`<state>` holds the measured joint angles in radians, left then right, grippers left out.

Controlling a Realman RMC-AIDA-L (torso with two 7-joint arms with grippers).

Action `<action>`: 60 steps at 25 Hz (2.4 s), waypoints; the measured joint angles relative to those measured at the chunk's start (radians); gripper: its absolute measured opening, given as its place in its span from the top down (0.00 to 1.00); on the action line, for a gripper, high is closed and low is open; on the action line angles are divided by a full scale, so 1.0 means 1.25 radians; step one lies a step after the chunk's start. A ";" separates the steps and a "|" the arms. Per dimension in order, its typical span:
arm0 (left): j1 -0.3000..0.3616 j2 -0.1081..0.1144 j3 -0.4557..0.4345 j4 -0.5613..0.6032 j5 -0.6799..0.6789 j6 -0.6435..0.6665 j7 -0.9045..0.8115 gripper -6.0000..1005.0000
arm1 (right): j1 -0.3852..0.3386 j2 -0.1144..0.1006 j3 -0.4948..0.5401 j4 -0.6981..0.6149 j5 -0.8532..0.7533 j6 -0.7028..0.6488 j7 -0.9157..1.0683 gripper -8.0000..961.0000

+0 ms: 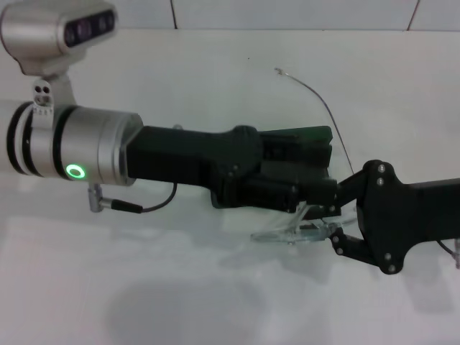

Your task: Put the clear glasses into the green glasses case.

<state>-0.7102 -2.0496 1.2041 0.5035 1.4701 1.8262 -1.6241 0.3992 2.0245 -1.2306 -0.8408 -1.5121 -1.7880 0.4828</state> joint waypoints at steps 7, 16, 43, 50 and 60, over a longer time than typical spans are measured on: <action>0.039 0.020 -0.110 0.008 -0.033 0.003 0.043 0.27 | -0.020 -0.003 0.031 0.010 0.004 -0.022 -0.001 0.86; 0.151 0.041 -0.250 0.009 -0.032 -0.111 0.215 0.27 | 0.015 -0.008 0.146 0.120 0.031 -0.156 0.047 0.86; 0.006 -0.042 -0.197 -0.197 -0.125 -0.204 0.655 0.27 | 0.274 0.001 0.116 0.412 0.040 -0.150 0.347 0.86; 0.017 -0.042 -0.198 -0.208 -0.155 -0.160 0.690 0.27 | 0.274 0.001 0.120 0.413 0.041 -0.126 0.387 0.86; 0.041 -0.043 -0.197 -0.210 -0.178 -0.119 0.728 0.27 | 0.269 -0.004 0.119 0.407 0.043 -0.078 0.443 0.86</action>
<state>-0.6584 -2.1031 0.9572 0.2408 1.2475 1.6779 -0.7144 0.7353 2.0201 -1.0820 -0.3324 -1.4587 -1.8853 1.0370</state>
